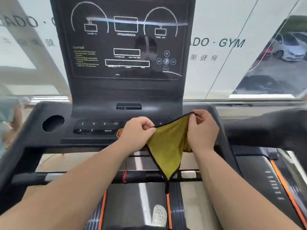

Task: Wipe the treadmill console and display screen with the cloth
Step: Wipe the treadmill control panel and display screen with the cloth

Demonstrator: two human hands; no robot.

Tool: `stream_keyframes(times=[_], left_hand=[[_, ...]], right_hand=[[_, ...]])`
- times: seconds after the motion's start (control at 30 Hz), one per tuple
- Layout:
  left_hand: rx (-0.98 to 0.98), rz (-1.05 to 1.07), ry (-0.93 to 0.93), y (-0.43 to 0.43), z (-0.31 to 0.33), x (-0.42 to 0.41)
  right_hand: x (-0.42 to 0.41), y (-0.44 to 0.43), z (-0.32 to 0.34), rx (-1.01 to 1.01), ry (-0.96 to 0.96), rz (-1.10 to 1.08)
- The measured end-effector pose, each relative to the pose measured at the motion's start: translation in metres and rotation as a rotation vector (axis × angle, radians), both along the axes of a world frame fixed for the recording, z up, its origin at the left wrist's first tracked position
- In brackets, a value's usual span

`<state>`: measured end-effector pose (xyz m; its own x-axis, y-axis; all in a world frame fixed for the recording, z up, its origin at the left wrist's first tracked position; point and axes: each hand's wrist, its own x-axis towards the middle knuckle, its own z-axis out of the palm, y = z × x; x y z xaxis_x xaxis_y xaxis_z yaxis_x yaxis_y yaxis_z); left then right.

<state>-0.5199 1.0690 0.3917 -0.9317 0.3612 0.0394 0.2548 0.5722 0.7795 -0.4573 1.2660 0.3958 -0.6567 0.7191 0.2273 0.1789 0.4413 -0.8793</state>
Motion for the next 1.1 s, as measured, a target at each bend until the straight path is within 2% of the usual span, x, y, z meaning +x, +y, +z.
stream_keyframes(times=[0.17, 0.27, 0.37, 0.47, 0.63, 0.8, 0.9, 1.0, 1.1], left_hand=[[-0.121, 0.034, 0.040, 0.030, -0.008, -0.042], [-0.224, 0.031, 0.038, 0.028, -0.012, -0.058], [-0.308, 0.044, 0.082, 0.014, -0.019, -0.070], [-0.370, 0.086, 0.169, -0.007, -0.026, -0.080], [-0.416, 0.104, 0.264, -0.045, -0.029, -0.094], [-0.441, 0.137, 0.310, -0.077, -0.035, -0.109], [-0.502, 0.137, 0.306, -0.087, -0.042, -0.116], [-0.578, 0.092, 0.265, -0.087, -0.047, -0.120], [-0.617, 0.059, 0.255, -0.088, -0.050, -0.120]], right_hand=[[-0.053, 0.022, -0.017, -0.014, -0.073, 0.104], [-0.073, 0.015, -0.041, 0.052, -0.200, 0.275], [-0.086, 0.003, -0.064, 0.319, -0.538, 0.467], [-0.094, -0.005, -0.076, 0.568, -0.697, 0.468], [-0.109, -0.017, -0.081, 0.726, -0.797, 0.491], [-0.118, -0.032, -0.081, 0.887, -0.750, 0.693], [-0.093, -0.033, -0.085, 0.927, -0.706, 0.820], [-0.063, -0.023, -0.087, 0.919, -0.716, 0.789], [-0.060, -0.006, -0.083, 0.862, -0.838, 0.682]])
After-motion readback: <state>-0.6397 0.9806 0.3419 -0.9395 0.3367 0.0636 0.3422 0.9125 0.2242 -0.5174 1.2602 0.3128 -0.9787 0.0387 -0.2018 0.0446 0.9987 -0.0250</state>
